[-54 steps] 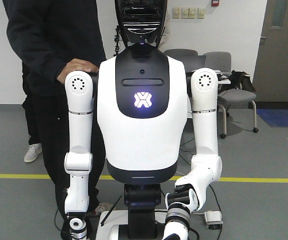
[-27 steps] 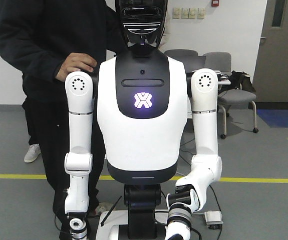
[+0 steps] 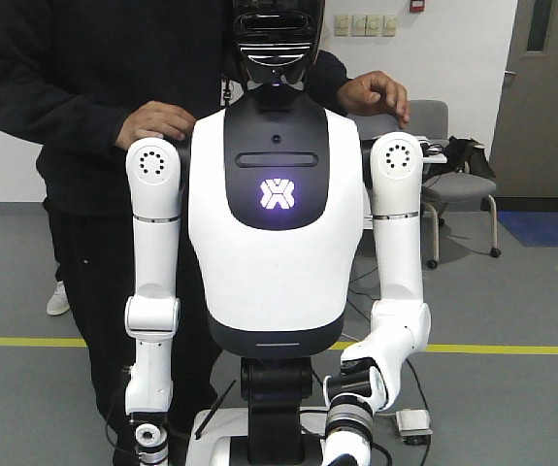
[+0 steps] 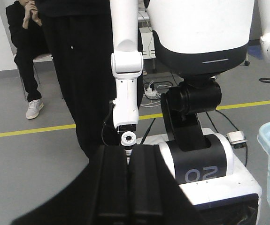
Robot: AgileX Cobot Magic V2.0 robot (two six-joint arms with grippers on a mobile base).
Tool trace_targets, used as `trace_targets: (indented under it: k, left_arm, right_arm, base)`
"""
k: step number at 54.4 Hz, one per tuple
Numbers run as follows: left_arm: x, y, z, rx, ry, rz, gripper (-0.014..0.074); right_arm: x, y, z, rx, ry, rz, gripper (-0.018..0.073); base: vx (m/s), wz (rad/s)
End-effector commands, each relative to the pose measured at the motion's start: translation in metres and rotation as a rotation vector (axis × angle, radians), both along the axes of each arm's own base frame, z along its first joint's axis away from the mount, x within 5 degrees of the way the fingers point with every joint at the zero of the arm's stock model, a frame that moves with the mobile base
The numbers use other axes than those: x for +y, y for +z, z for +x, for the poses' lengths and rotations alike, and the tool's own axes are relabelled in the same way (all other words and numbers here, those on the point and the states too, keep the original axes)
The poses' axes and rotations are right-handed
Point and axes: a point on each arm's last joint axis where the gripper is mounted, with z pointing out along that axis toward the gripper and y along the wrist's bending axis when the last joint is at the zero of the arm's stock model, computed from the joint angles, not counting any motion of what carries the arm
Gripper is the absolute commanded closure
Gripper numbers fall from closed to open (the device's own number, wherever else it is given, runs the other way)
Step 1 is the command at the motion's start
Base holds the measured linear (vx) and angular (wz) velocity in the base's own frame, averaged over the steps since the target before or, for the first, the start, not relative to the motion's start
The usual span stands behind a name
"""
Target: Pick snacks and fruit into basket
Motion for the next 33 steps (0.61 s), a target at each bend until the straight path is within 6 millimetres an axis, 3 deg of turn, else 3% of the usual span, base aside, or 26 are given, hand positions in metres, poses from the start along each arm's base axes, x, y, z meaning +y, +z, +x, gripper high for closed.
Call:
trace_targets:
  k: [1,33]
  left_arm:
    - [0.0003,0.007,-0.0004,-0.092,0.004,-0.01,0.0605]
    - [0.0003,0.007,-0.0004,-0.092,0.004,-0.01,0.0605]
  right_arm:
    - [0.0001,0.0039,0.0005,-0.069,0.001,-0.013,0.0568]
    - [0.0001,0.0039,0.0005,-0.069,0.001,-0.013,0.0568]
  base:
    - [0.0,0.0]
    - [0.0,0.0]
